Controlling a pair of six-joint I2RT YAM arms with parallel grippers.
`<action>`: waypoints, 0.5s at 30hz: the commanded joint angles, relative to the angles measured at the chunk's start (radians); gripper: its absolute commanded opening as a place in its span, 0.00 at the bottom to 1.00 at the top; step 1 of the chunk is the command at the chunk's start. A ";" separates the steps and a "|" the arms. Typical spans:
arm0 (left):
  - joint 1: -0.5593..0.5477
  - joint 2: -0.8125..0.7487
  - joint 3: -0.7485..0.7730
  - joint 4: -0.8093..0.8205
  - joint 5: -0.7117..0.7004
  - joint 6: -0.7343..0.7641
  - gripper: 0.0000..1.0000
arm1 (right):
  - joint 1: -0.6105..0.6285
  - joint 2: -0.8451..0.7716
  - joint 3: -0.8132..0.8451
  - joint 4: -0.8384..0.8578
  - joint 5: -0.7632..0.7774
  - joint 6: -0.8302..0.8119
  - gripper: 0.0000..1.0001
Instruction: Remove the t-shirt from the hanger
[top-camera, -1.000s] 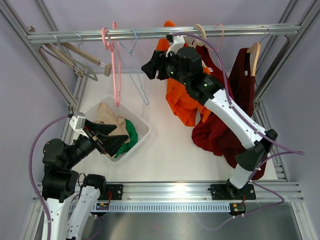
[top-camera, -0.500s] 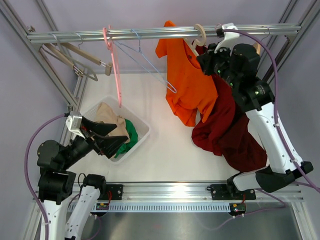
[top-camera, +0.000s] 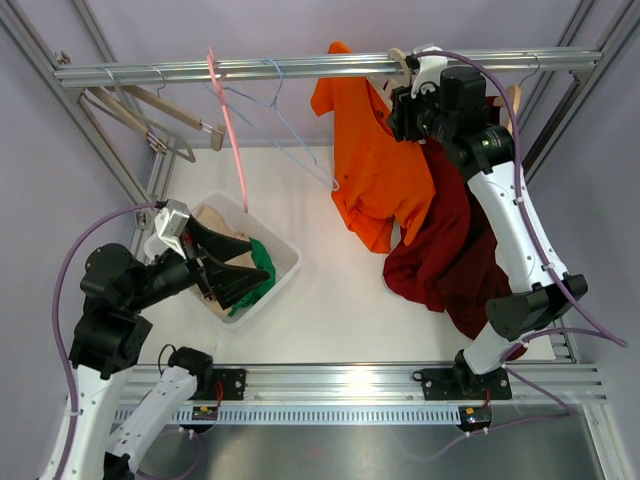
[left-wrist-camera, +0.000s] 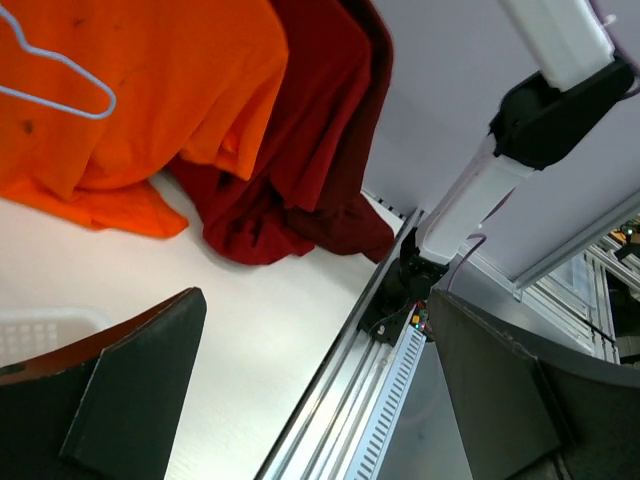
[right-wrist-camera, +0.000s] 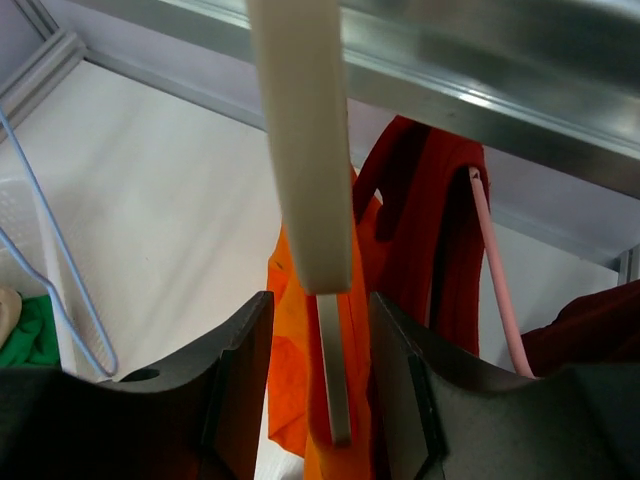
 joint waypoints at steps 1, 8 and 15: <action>-0.060 0.051 0.078 -0.022 -0.048 0.072 0.99 | -0.009 -0.005 0.042 0.003 -0.027 -0.031 0.49; -0.283 0.095 0.017 -0.018 -0.310 0.091 0.99 | -0.009 -0.060 -0.096 0.165 -0.135 0.061 0.23; -0.544 0.152 0.025 -0.022 -0.560 0.106 0.98 | -0.007 -0.056 -0.121 0.202 -0.153 0.109 0.03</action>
